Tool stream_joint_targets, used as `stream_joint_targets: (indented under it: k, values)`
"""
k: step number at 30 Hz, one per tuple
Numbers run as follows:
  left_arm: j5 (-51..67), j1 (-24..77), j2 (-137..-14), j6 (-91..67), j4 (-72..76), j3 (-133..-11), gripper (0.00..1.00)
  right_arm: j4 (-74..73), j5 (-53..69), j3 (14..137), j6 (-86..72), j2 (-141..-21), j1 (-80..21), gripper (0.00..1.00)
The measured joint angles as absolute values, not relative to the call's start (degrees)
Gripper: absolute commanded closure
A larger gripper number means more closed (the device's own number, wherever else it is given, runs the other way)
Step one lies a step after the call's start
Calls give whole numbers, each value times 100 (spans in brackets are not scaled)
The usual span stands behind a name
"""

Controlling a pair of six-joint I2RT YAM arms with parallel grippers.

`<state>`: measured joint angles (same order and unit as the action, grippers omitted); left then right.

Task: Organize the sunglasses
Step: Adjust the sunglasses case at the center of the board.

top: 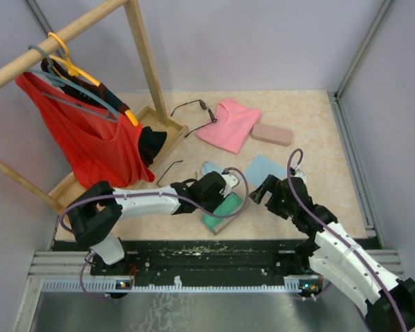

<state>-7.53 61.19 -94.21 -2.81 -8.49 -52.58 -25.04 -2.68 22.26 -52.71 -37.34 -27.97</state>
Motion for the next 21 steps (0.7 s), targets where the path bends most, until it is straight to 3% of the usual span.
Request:
stream_joint_targets:
  k: [17,21]
  values:
    - [-1061,6086,-9201,-2722,-528,-4724,99,-2794,102,2674,-5142,-4115,-2794,1]
    - [-1037,6075,-9161,-3188,-322,-4541,99,-2853,318,2801,-5052,-4305,-2794,7]
